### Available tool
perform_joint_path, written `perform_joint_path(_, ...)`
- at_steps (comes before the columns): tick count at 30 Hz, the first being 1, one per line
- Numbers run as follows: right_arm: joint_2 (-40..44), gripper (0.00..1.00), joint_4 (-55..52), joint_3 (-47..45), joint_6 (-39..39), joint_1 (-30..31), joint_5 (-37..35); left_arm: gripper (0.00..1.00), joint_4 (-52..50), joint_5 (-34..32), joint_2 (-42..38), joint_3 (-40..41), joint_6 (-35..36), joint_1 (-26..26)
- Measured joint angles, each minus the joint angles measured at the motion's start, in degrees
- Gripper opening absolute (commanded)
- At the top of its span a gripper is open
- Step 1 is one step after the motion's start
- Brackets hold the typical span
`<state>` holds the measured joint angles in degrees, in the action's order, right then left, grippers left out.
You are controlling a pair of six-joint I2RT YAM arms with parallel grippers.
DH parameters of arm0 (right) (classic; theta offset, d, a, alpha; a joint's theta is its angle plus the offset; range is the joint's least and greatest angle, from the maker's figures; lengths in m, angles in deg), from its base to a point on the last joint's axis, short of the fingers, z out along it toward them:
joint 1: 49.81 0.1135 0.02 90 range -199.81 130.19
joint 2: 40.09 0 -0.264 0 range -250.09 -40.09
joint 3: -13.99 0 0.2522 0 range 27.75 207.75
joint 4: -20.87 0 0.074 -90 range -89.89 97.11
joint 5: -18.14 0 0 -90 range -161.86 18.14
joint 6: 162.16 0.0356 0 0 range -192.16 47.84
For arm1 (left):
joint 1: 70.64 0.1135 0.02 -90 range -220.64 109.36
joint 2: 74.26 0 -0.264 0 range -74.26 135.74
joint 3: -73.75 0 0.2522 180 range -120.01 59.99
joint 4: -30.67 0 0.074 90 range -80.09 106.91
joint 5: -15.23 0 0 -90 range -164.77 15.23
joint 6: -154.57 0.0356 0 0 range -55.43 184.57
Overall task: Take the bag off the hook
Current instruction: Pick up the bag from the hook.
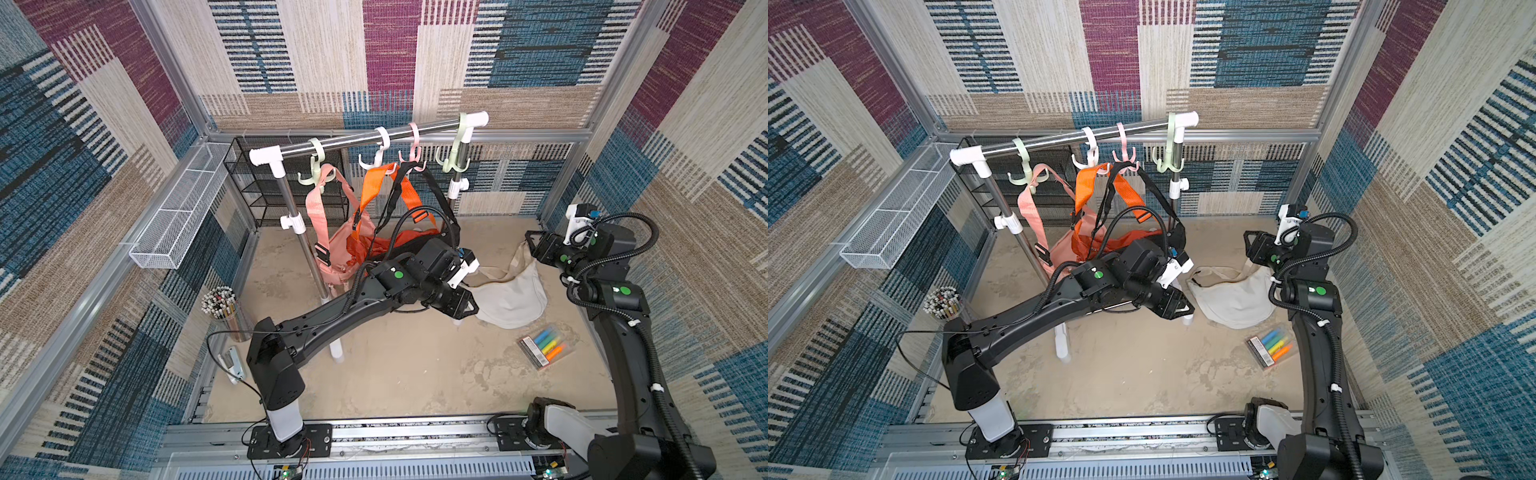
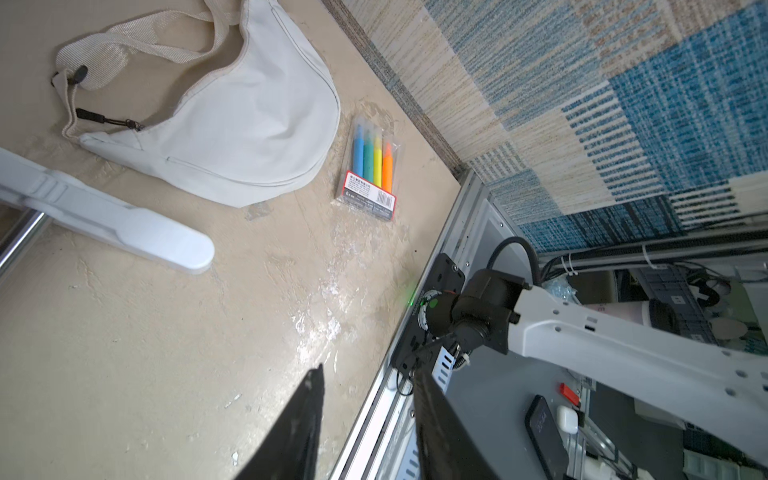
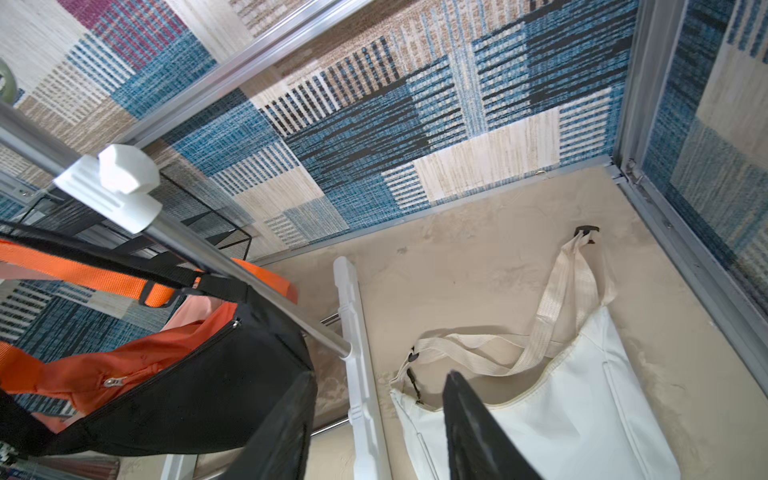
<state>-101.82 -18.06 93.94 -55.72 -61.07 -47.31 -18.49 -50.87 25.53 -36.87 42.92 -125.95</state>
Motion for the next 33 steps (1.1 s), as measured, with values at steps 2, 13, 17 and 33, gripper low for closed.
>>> perform_joint_path(2, 1.0, 0.5, 0.2, -0.6, 0.2, 0.7, 0.9, 0.4, 1.4, 0.0, -3.4, 3.8, 0.6, -0.2)
perform_joint_path(13, 2.0, 0.5, 1.8, -2.3, 0.3, 7.2, 2.9, 0.49, 8.9, -13.4, -25.2, 23.8, 5.5, -0.1)
perform_joint_path(17, 1.4, 0.5, 2.8, -2.3, -0.5, 10.7, 3.5, 0.49, 6.7, -21.8, -27.9, 22.7, 8.1, 0.1)
perform_joint_path(33, -7.2, 0.53, 13.4, -1.1, -4.7, 22.5, -2.8, 0.48, -1.6, -34.0, -32.6, 20.4, 9.2, 10.0)
